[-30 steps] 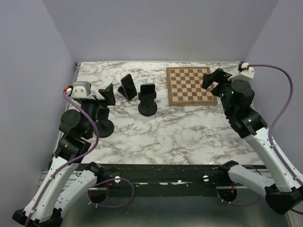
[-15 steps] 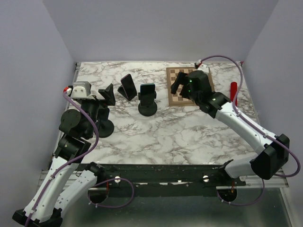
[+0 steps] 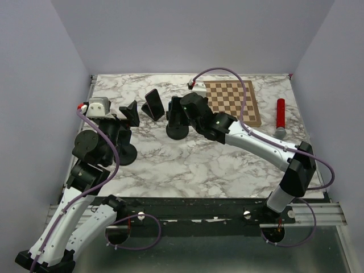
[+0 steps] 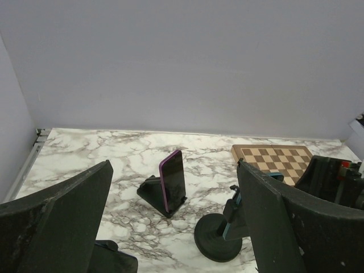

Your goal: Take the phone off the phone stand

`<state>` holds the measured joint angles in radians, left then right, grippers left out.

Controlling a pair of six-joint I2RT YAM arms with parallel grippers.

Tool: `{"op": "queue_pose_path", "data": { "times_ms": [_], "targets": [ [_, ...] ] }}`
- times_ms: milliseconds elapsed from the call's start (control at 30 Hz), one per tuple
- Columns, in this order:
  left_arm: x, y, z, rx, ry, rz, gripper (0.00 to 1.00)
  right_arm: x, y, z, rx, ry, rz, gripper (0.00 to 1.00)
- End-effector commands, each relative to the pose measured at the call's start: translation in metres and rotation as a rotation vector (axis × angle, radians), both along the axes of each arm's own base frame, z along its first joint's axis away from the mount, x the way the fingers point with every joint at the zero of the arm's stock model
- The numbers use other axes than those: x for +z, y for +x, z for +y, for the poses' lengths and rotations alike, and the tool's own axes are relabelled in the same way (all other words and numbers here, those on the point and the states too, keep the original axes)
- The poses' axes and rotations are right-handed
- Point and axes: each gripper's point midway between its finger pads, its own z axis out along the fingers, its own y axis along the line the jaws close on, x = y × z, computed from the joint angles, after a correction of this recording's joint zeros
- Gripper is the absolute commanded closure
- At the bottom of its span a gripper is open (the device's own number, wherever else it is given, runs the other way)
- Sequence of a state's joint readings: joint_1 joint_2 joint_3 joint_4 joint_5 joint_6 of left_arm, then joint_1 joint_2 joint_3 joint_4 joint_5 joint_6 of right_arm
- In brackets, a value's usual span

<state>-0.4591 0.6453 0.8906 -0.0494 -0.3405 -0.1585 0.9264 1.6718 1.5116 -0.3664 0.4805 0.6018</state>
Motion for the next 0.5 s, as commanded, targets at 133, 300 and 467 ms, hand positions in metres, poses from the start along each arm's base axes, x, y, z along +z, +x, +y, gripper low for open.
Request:
{"op": "queue_pose_path", "data": {
  "times_ms": [133,300,467],
  "targets": [
    [0.010,-0.003,-0.003,-0.023,-0.015,-0.016,0.01,0.007,0.022,0.014,-0.060,-0.051,-0.064,0.00],
    [0.008,-0.001,-0.007,-0.040,-0.010,-0.005,0.01,0.004,0.029,0.017,-0.088,-0.084,-0.084,0.00],
    [0.007,0.000,-0.008,-0.044,-0.007,0.003,0.01,0.001,0.035,0.015,-0.131,-0.128,-0.099,0.02]
  ]
}}
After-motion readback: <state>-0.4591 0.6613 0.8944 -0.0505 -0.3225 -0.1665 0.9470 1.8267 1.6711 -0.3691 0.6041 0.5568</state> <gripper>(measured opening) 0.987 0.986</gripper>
